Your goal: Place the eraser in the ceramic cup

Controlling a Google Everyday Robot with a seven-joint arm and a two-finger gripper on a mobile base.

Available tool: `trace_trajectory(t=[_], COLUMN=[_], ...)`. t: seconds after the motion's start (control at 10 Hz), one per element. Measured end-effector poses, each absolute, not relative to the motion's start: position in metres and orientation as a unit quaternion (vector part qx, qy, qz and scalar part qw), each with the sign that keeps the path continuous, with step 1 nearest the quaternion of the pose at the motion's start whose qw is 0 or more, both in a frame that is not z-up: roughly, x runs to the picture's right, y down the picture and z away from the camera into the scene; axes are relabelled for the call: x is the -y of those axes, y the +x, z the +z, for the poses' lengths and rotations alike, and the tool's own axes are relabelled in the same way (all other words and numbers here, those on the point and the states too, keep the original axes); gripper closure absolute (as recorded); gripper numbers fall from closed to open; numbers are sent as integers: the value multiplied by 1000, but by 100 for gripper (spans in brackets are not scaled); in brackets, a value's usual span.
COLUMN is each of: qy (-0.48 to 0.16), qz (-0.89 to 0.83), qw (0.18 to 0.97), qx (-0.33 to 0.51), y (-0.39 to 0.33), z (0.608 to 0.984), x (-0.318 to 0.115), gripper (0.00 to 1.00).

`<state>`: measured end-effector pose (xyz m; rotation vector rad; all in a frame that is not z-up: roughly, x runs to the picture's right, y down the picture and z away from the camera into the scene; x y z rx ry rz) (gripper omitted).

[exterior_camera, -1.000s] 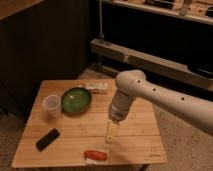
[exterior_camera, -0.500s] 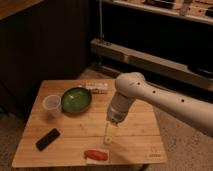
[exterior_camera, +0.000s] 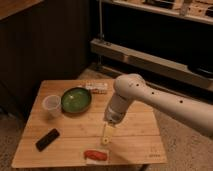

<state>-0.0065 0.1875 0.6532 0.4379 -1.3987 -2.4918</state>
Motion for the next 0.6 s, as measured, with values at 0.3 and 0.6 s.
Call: trace_trajectory(t=[0.3,0.6], qy=[158,213], qz=[-860,-873], qw=[117,96], qx=[470,428], y=[-11,-47], z=[654,664], x=[-184,-162], gripper=[20,20])
